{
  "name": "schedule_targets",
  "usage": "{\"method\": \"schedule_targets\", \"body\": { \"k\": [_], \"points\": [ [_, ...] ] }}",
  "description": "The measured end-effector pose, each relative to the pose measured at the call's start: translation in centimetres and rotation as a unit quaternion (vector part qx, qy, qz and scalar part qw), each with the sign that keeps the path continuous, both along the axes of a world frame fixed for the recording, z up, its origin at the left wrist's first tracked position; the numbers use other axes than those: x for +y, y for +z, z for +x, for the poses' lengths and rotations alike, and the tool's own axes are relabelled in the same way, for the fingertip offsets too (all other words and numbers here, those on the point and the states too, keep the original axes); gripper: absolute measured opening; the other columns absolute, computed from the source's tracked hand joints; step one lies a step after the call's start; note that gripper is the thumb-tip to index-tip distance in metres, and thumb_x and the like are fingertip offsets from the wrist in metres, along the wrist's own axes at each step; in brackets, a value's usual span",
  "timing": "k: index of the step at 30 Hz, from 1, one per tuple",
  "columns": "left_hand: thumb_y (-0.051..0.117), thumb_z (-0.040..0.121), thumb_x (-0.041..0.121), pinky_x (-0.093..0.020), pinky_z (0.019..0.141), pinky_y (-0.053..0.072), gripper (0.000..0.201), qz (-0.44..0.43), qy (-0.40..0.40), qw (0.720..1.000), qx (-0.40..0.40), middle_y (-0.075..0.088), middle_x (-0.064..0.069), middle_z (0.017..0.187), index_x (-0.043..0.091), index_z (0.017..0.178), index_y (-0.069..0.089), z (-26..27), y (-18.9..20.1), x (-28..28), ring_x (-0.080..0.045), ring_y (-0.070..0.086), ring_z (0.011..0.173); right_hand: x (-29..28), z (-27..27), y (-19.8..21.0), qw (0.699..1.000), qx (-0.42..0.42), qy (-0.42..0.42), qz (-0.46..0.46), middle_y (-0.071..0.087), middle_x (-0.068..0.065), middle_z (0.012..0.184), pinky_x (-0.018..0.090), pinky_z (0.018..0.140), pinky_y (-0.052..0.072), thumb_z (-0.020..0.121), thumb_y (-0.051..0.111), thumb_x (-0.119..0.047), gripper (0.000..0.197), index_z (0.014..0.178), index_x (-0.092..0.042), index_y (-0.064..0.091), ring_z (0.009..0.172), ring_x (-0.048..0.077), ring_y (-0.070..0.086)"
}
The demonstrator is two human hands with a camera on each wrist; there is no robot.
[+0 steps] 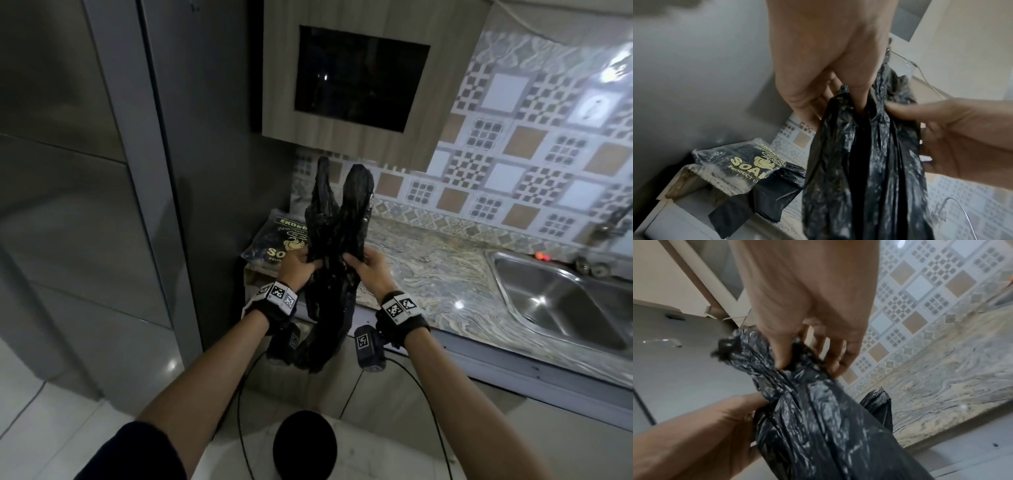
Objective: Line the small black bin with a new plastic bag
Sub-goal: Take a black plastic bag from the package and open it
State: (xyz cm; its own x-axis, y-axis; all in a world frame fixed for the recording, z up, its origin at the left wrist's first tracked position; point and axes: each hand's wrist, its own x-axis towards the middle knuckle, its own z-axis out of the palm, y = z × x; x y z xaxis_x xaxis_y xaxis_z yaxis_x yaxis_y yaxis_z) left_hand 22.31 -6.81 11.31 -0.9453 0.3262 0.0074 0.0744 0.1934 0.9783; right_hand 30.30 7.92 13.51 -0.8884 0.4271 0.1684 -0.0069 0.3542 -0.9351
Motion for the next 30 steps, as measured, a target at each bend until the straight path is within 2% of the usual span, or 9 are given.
{"method": "schedule_targets", "body": {
  "k": [2,6,11,13,16,18,21,23,30],
  "points": [
    [0.070,0.084,0.023,-0.028,0.079,0.046,0.026,-0.010,0.024,1.000,0.010,0.073,-0.012,0.103,0.005,0.104,0.070,0.2,-0.3,-1.0,-0.025,0.066,0.096,1.0,0.7,-0.4,0.998,0.000,-0.066,-0.023,0.071,0.008,0.098,0.018,0.069,0.054,0.091,0.062,-0.013,0.019,0.109,-0.008,0.069,0.080,0.016,0.066],
    [0.065,0.088,0.028,-0.033,0.082,0.048,0.032,-0.020,0.054,0.998,0.012,0.069,-0.010,0.104,0.003,0.108,0.066,0.3,-0.6,-3.4,-0.024,0.063,0.095,3.1,1.6,-1.1,0.988,-0.025,-0.135,-0.072,0.071,0.011,0.104,0.037,0.082,0.055,0.091,0.062,-0.017,0.026,0.115,-0.006,0.065,0.092,0.027,0.067],
    [0.071,0.082,0.019,-0.040,0.099,0.047,0.051,-0.004,0.079,0.997,-0.004,0.060,-0.012,0.127,0.009,0.126,0.047,1.0,0.5,-2.9,-0.029,0.058,0.116,2.1,2.3,0.6,0.979,0.080,-0.186,-0.034,0.062,0.003,0.088,0.035,0.060,0.050,0.085,0.065,-0.003,0.043,0.108,-0.017,0.031,0.068,0.016,0.060],
    [0.073,0.079,0.015,-0.041,0.097,0.047,0.064,0.005,0.104,0.994,0.019,0.055,-0.013,0.130,0.014,0.130,0.034,2.1,1.7,-1.9,-0.030,0.057,0.116,1.6,2.5,1.1,0.982,0.095,-0.159,0.020,0.062,0.004,0.084,0.037,0.053,0.048,0.086,0.060,-0.001,0.044,0.109,-0.024,0.030,0.060,0.022,0.059],
    [0.065,0.084,0.001,-0.031,0.089,0.044,0.079,-0.030,0.075,0.991,0.110,0.045,0.002,0.137,0.028,0.145,0.022,4.2,2.8,-0.3,-0.014,0.051,0.108,1.9,2.8,1.4,0.987,0.077,-0.051,0.129,0.059,0.006,0.077,0.030,0.043,0.035,0.086,0.048,0.006,0.041,0.111,-0.027,0.045,0.051,0.021,0.048],
    [0.058,0.084,-0.003,-0.032,0.095,0.048,0.069,-0.072,0.014,0.988,0.137,0.048,0.003,0.141,0.034,0.140,0.038,4.7,2.5,0.8,-0.014,0.054,0.116,2.7,2.7,1.1,0.985,0.044,0.010,0.164,0.062,0.005,0.083,0.026,0.048,0.038,0.083,0.046,0.009,0.044,0.107,-0.026,0.058,0.061,0.020,0.054],
    [0.060,0.082,-0.003,-0.033,0.094,0.051,0.051,-0.100,-0.005,0.989,0.107,0.060,-0.004,0.129,0.025,0.124,0.059,5.1,0.7,1.8,-0.022,0.058,0.118,4.1,2.5,-0.8,0.988,-0.012,0.069,0.134,0.067,0.003,0.101,0.032,0.069,0.057,0.079,0.051,0.008,0.051,0.110,-0.030,0.064,0.090,0.021,0.066],
    [0.063,0.083,-0.002,-0.027,0.090,0.050,0.049,-0.085,0.002,0.994,0.069,0.059,-0.005,0.131,0.023,0.125,0.058,5.5,-1.0,2.3,-0.021,0.057,0.118,4.5,2.6,-2.7,0.989,-0.029,0.087,0.120,0.067,0.003,0.111,0.041,0.082,0.058,0.078,0.055,0.007,0.054,0.117,-0.030,0.063,0.098,0.020,0.066],
    [0.065,0.080,0.004,-0.035,0.100,0.050,0.054,-0.107,0.000,0.994,-0.004,0.058,-0.002,0.132,0.034,0.125,0.056,5.6,-10.7,2.5,-0.018,0.055,0.120,4.7,2.2,-12.3,0.983,-0.087,0.102,0.126,0.065,0.006,0.122,0.037,0.092,0.054,0.077,0.060,0.005,0.059,0.127,-0.026,0.058,0.111,0.020,0.061]
  ]
}}
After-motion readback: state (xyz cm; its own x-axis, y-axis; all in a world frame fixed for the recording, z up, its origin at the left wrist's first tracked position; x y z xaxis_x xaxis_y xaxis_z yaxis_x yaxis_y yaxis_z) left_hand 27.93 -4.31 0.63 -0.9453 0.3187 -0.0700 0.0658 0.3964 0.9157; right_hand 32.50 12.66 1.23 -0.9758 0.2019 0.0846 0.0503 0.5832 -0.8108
